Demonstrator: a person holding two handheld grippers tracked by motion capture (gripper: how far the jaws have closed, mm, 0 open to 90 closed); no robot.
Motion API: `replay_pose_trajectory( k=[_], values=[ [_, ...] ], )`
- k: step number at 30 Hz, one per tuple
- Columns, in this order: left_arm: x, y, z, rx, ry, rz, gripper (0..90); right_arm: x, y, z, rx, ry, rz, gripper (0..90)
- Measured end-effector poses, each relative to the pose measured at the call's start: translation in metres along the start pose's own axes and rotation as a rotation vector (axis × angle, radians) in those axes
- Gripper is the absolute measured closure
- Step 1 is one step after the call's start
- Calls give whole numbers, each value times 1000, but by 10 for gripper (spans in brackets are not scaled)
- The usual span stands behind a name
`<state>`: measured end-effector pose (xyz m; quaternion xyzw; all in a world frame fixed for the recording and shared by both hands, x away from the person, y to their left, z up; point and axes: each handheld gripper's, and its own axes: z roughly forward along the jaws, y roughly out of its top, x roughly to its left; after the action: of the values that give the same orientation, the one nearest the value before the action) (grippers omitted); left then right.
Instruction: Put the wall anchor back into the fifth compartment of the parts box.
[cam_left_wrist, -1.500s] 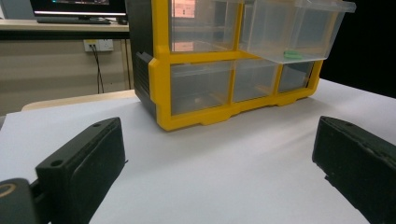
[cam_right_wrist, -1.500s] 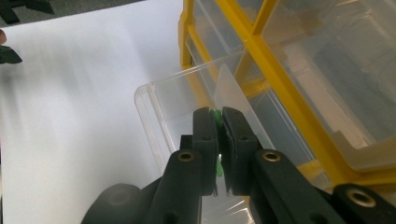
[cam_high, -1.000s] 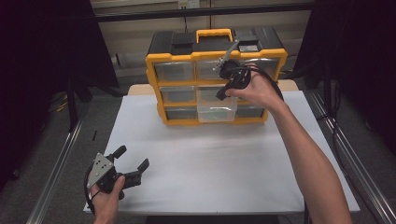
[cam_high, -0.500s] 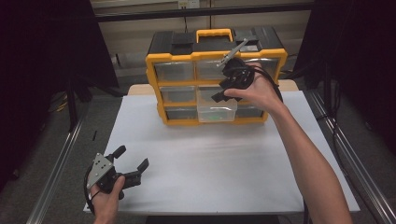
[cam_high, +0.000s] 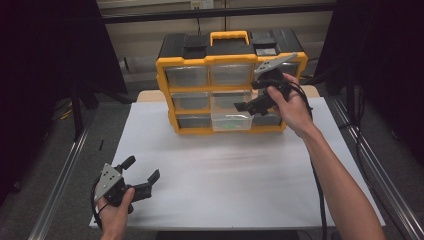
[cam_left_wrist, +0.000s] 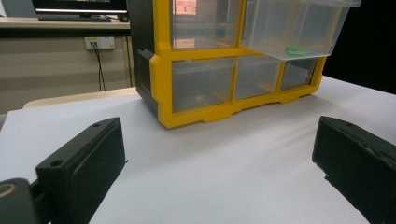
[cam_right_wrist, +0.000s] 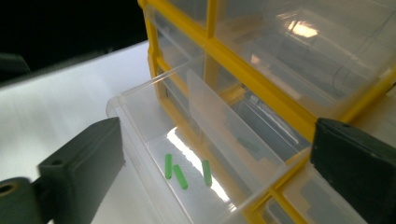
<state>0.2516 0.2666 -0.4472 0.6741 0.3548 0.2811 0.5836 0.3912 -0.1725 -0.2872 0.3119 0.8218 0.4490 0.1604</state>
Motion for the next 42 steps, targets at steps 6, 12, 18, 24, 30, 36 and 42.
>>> replay_pose_trajectory(
  k=[6,12,18,24,30,36,42],
  values=[
    [-1,0,1,10,3,-3,27,-3,-25,-14,-107,-49,59,15],
    [1,-1,-1,9,15,-12,27,6,-54,-26,-178,-98,82,13],
    [2,-1,-1,10,2,-11,27,14,-85,-32,-237,-145,118,18],
    [2,-1,-3,4,12,-20,27,22,-116,-32,-273,-192,139,27],
    [3,-2,-3,6,15,-28,27,32,-144,-34,-292,-236,145,49],
    [4,-3,-2,6,22,-77,34,43,-170,-43,-330,-276,133,36],
    [2,-3,-3,16,22,-52,30,46,-200,-55,-336,-329,178,34]
  ],
)
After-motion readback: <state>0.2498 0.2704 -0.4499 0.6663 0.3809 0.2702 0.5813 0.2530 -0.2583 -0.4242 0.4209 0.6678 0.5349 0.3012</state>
